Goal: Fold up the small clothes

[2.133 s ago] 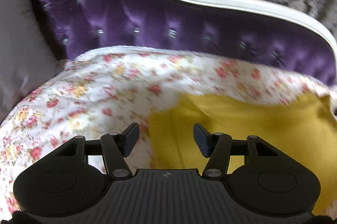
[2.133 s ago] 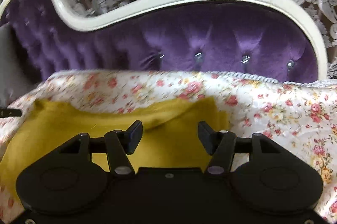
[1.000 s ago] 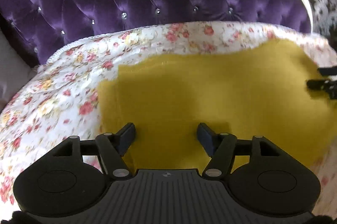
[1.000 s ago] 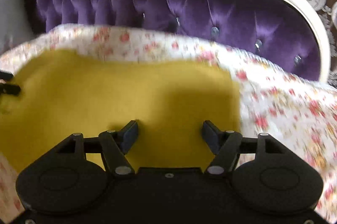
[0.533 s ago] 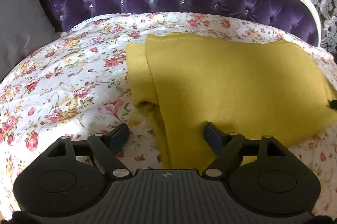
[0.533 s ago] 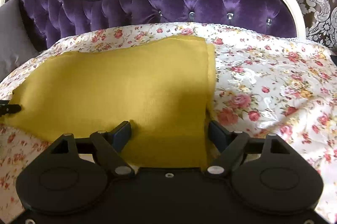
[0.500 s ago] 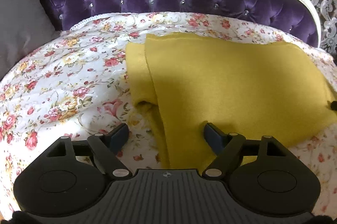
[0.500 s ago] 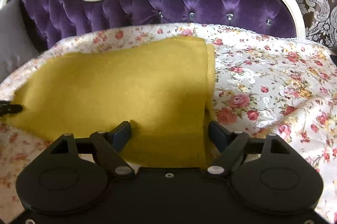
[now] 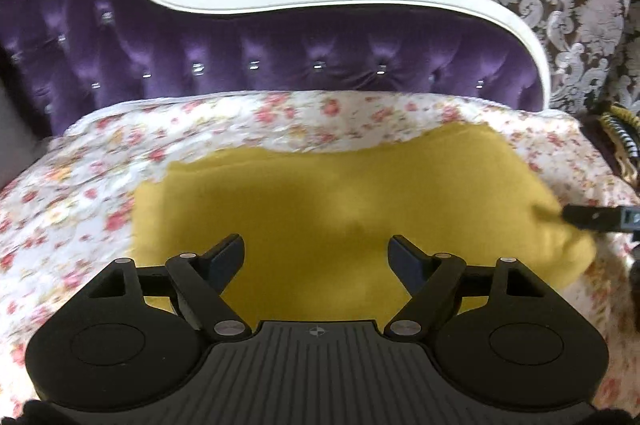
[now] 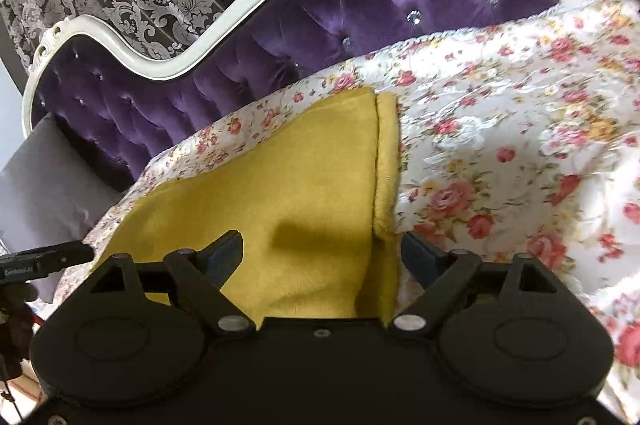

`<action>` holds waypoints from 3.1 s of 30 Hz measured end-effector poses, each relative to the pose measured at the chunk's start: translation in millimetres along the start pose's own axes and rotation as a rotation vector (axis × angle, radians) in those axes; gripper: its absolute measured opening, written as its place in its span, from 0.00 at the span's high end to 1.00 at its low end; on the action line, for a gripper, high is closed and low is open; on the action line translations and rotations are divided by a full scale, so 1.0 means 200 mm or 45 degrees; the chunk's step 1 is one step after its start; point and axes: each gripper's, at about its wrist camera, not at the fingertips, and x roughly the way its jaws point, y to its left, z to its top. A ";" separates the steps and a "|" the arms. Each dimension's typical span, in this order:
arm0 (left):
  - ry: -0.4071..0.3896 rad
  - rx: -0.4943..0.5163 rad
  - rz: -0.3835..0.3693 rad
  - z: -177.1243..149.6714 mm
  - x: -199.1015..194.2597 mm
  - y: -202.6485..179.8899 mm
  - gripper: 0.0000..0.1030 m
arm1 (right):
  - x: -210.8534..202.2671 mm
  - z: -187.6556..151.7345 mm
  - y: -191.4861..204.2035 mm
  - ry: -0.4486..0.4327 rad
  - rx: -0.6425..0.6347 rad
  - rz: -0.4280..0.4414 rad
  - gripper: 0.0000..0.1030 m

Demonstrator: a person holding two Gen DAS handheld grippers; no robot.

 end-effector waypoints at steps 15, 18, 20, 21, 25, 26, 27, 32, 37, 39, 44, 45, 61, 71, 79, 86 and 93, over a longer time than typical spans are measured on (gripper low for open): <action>0.140 -0.001 0.013 0.05 0.38 -0.13 0.23 | 0.17 0.10 -0.10 -0.006 0.096 0.221 0.00; 0.138 0.054 0.040 0.05 0.42 -0.16 0.19 | 0.21 0.12 -0.09 0.002 0.087 0.237 0.00; 0.151 0.058 0.047 0.07 0.45 -0.17 0.17 | 0.23 0.13 -0.08 0.001 0.070 0.243 0.00; 0.159 0.056 0.048 0.09 0.47 -0.16 0.16 | 0.23 0.13 -0.08 0.003 0.056 0.240 0.00; 0.192 0.030 0.049 0.16 0.56 -0.18 0.03 | 0.23 0.12 -0.06 0.016 0.021 0.232 0.00; 0.206 0.031 0.045 0.17 0.59 -0.19 0.01 | 0.23 0.12 -0.06 0.020 0.016 0.230 0.00; 0.211 0.043 0.060 0.19 0.61 -0.20 0.01 | 0.23 0.12 -0.06 0.024 0.011 0.228 0.00; 0.235 0.019 0.073 0.27 0.70 -0.21 0.01 | 0.23 0.12 -0.07 0.017 0.016 0.244 0.00; 0.255 -0.026 0.077 0.32 0.75 -0.20 0.01 | 0.22 0.12 -0.08 0.012 0.024 0.257 0.00; 0.237 -0.075 0.079 0.34 0.74 -0.18 0.03 | 0.22 0.12 -0.07 0.012 0.022 0.256 0.00; 0.156 -0.136 0.063 0.35 0.58 -0.15 0.08 | 0.22 0.12 -0.08 0.013 0.024 0.262 0.00; 0.147 -0.122 0.065 0.34 0.55 -0.16 0.08 | 0.23 0.12 -0.07 0.014 0.023 0.262 0.00; 0.163 0.075 0.091 -0.06 0.30 -0.27 0.06 | 0.20 0.17 -0.06 0.113 0.039 0.150 0.66; 0.145 -0.082 0.007 -0.08 0.11 -0.12 0.29 | 0.14 0.29 0.25 0.141 -0.081 0.076 0.76; 0.003 -0.115 0.123 -0.15 -0.21 0.16 0.28 | 0.23 0.31 0.69 0.177 -0.205 0.126 0.83; 0.005 -0.249 0.110 -0.20 -0.29 0.40 0.29 | 0.43 0.22 1.05 0.215 -0.283 0.209 0.85; 0.009 -0.342 0.113 -0.28 -0.34 0.59 0.28 | 0.65 0.08 1.28 0.265 -0.279 0.261 0.85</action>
